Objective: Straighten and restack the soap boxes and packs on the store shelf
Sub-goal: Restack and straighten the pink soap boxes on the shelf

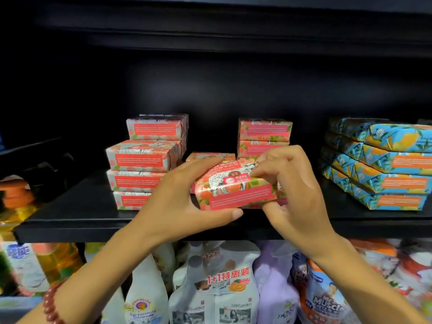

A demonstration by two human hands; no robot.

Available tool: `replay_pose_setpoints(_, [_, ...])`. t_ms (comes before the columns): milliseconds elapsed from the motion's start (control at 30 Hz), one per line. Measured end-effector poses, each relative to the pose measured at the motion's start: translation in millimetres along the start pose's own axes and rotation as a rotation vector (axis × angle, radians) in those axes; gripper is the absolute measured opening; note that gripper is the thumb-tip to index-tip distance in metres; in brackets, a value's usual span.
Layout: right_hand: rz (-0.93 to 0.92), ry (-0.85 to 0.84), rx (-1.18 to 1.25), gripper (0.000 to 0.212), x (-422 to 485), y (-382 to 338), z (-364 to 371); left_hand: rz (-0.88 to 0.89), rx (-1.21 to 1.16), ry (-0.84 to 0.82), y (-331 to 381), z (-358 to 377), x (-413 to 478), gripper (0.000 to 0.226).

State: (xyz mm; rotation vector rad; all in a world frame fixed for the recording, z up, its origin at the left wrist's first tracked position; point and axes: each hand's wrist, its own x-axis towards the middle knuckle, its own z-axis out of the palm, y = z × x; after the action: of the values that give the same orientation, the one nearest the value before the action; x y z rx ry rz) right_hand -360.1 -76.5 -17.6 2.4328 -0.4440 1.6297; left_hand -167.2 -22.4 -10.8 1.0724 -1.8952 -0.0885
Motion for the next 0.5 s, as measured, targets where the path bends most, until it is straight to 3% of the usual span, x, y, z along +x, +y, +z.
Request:
replay_pose_setpoints(200, [0.013, -0.024, -0.040, 0.046, -5.3, 1.3, 5.4, -0.134, 0.014, -0.035, 7.6, -8.5, 3.7, 0.060])
replay_pose_setpoints(400, [0.257, 0.019, 0.015, 0.047, -14.5, 3.7, 2.9, -0.064, 0.251, 0.048, 14.1, -33.6, 26.8, 0.058])
replay_pose_setpoints(500, [0.327, -0.067, 0.039, 0.042, -24.1, 4.6, 3.8, -0.059, 0.361, 0.064, 12.8, -43.1, 42.0, 0.066])
